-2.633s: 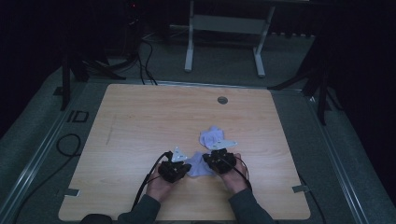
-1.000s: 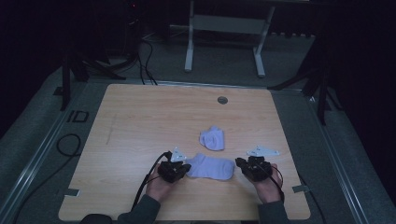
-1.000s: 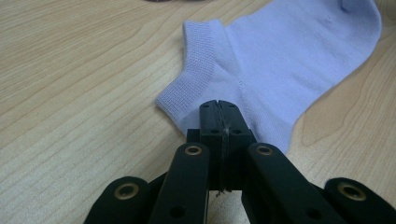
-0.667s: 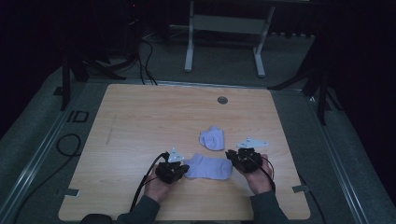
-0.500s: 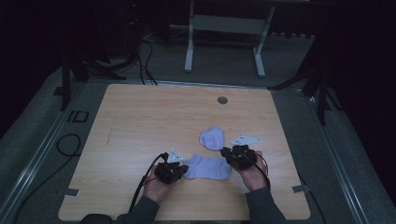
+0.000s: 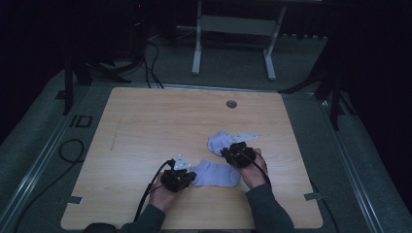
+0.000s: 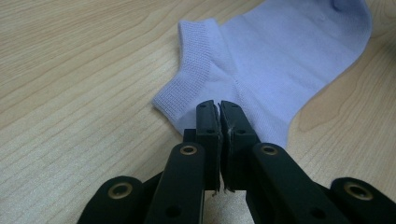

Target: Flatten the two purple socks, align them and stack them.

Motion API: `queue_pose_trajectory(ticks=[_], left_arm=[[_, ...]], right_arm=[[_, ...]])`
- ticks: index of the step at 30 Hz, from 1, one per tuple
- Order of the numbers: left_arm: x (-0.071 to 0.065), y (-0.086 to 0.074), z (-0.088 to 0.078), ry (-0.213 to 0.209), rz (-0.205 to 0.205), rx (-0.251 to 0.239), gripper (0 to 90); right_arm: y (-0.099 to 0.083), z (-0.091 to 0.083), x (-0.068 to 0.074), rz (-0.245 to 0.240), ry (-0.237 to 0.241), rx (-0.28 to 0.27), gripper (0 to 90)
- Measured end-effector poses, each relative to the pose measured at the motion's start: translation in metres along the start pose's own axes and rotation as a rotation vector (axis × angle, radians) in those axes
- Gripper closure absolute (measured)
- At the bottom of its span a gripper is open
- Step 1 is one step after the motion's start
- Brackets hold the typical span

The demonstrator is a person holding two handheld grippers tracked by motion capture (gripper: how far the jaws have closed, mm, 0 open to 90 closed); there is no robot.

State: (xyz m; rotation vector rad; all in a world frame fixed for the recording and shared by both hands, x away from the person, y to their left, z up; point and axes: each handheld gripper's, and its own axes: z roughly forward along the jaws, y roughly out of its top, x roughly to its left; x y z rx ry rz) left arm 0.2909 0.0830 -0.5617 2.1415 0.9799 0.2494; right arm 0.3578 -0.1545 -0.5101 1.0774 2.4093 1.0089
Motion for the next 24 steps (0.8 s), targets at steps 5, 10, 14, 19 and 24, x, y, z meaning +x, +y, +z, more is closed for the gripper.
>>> queue_pose_trajectory(ticks=[5, 10, 14, 19, 24], left_arm=[[0.000, 0.000, 0.000, 0.001, 0.001, -0.001, 86.6], [0.000, 0.000, 0.000, 0.000, -0.002, -0.004, 86.6], [0.000, 0.000, 0.000, -0.002, -0.002, -0.003, 86.3], [0.000, 0.000, 0.001, -0.004, -0.006, -0.005, 86.3], [0.000, 0.000, 0.000, -0.004, -0.001, -0.003, 86.1]], right_arm=[[0.010, 0.011, -0.004, 0.006, 0.008, 0.024, 81.1], [0.019, 0.026, -0.004, 0.011, 0.021, 0.055, 79.8], [0.026, 0.040, -0.002, 0.012, 0.026, 0.085, 76.6], [0.032, 0.059, -0.003, 0.010, 0.008, 0.138, 75.5], [0.033, 0.070, -0.005, 0.027, -0.006, 0.184, 77.4]])
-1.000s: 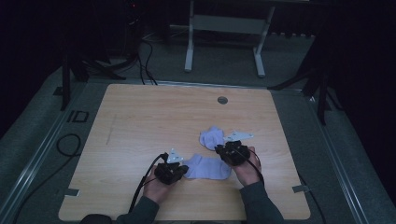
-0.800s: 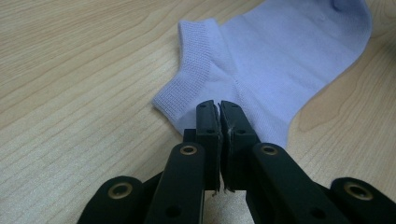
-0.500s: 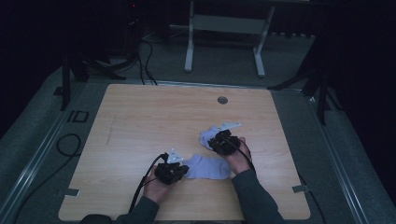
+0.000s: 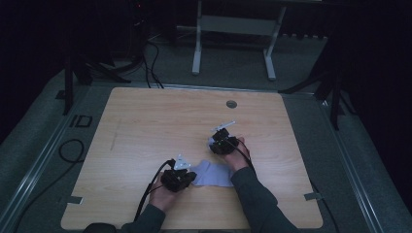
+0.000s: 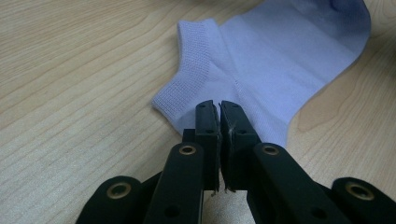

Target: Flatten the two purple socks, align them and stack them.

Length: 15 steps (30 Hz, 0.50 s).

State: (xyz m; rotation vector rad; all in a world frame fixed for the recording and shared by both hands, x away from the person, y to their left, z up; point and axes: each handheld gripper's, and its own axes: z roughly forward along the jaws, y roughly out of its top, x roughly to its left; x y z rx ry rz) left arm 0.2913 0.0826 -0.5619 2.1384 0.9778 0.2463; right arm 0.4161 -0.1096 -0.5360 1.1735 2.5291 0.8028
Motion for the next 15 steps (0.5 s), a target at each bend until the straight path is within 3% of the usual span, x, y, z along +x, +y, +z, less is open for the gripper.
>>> queue_pose_trajectory(ticks=[5, 15], left_arm=[[0.000, 0.000, 0.000, 0.002, 0.001, 0.001, 85.9], [0.000, 0.000, 0.000, 0.002, 0.001, 0.000, 85.9]], right_arm=[[0.001, 0.004, 0.000, 0.009, 0.005, 0.027, 88.5], [-0.004, 0.003, 0.011, 0.020, 0.032, 0.027, 88.7]])
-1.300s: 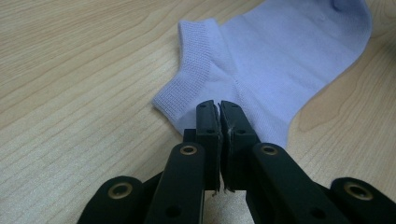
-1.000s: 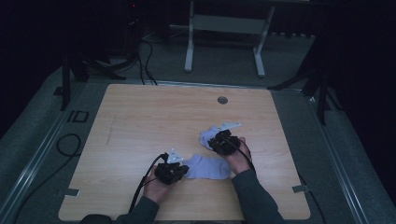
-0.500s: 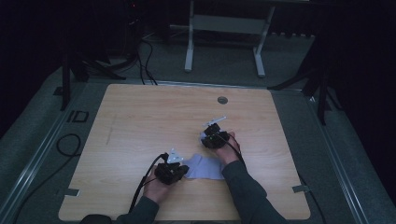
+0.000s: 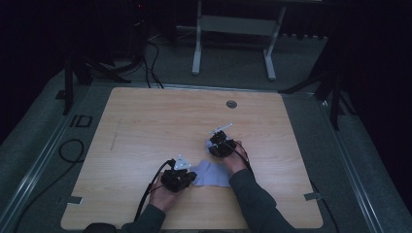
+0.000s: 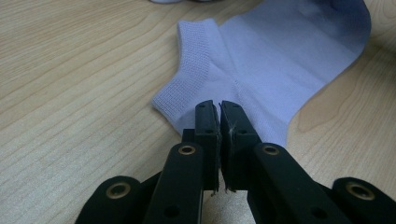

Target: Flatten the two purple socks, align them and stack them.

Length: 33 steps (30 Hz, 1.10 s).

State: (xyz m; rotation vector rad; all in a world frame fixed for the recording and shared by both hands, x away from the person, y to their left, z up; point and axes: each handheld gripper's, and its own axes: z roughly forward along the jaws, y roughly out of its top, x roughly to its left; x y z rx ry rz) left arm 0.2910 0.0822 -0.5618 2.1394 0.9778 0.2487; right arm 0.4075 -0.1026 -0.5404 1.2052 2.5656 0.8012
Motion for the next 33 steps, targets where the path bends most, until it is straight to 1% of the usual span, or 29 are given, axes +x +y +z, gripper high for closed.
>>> queue_pose_trajectory(ticks=[3, 6, 9, 12, 15, 19, 23, 27, 33], left_arm=[[0.000, 0.000, 0.000, 0.000, 0.001, 0.000, 85.7], [0.000, 0.000, 0.000, -0.001, 0.001, 0.000, 85.6], [0.000, 0.000, 0.000, -0.002, -0.001, -0.002, 85.6], [0.000, 0.000, 0.000, -0.002, 0.001, 0.000, 85.6], [0.000, 0.000, 0.000, -0.001, 0.003, 0.000, 85.6], [0.000, 0.000, 0.000, -0.001, 0.005, 0.001, 85.5], [0.000, 0.000, 0.000, -0.004, -0.002, -0.002, 85.5], [0.000, 0.000, 0.000, -0.004, -0.003, -0.002, 85.5], [0.000, 0.000, 0.000, -0.004, -0.004, -0.003, 85.4]], right_arm=[[0.000, 0.000, 0.006, 0.000, -0.003, 0.006, 88.7], [0.001, 0.000, 0.010, -0.001, 0.005, 0.009, 88.8], [0.000, -0.001, 0.013, 0.010, 0.030, 0.006, 88.8], [0.001, -0.005, 0.014, 0.017, 0.052, -0.014, 88.8], [0.002, -0.013, 0.016, 0.016, 0.061, -0.037, 88.8], [0.004, -0.026, 0.013, 0.014, 0.065, -0.070, 88.8], [0.003, -0.041, 0.002, 0.035, 0.063, -0.101, 88.8], [-0.002, -0.056, -0.015, 0.084, 0.067, -0.132, 88.8], [-0.015, -0.070, -0.040, 0.138, 0.052, -0.150, 88.7]])
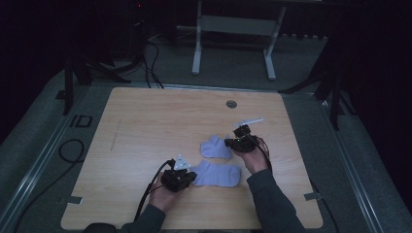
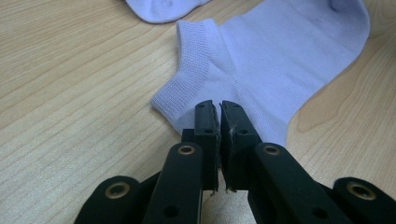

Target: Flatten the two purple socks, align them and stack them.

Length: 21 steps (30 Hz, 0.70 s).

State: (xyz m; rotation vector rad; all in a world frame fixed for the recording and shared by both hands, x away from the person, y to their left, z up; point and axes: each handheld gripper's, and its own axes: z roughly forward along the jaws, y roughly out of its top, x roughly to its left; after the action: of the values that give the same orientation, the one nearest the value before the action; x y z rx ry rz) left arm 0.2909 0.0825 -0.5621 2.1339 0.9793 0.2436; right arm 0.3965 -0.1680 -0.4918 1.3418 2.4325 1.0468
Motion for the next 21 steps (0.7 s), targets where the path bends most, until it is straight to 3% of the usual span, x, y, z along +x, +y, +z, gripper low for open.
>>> queue_pose_trajectory(ticks=[11, 21], left_arm=[[0.000, 0.000, 0.000, -0.001, 0.001, 0.000, 85.3], [0.000, 0.000, 0.000, -0.001, 0.000, -0.002, 85.0]], right_arm=[[-0.024, -0.010, -0.035, 0.068, -0.048, 0.020, 88.7], [-0.035, -0.015, -0.051, 0.069, -0.125, 0.056, 87.7]])
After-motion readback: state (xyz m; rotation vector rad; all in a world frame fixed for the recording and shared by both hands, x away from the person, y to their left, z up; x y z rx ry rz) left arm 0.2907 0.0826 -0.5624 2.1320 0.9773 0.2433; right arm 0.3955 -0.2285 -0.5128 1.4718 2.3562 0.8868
